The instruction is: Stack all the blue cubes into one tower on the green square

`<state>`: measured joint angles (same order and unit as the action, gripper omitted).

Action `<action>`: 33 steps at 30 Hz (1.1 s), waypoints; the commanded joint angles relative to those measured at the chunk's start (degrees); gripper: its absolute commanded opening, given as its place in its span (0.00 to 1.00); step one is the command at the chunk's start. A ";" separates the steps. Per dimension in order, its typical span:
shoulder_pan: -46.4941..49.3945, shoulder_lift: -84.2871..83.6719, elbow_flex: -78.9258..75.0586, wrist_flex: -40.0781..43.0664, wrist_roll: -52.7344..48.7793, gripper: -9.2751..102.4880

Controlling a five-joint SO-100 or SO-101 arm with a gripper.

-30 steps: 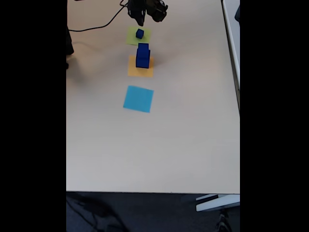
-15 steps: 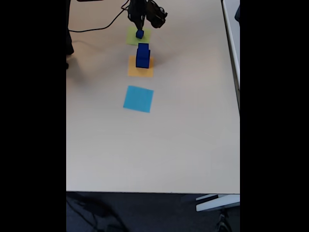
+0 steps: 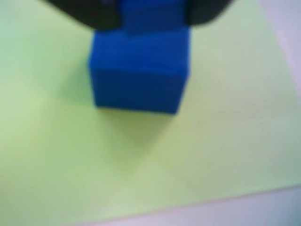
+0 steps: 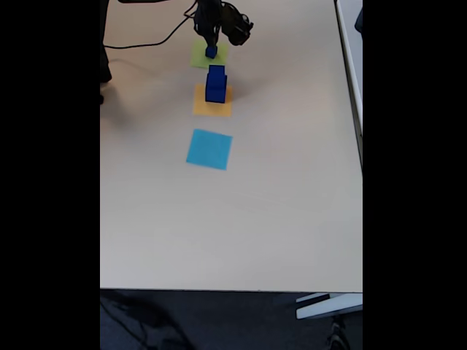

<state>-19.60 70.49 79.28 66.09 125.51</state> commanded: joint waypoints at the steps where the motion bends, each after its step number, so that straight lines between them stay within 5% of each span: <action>1: -0.62 0.44 0.00 -0.79 0.70 0.09; 33: -0.53 0.70 3.08 -3.16 0.79 0.10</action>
<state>-20.13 70.49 82.53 63.72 126.56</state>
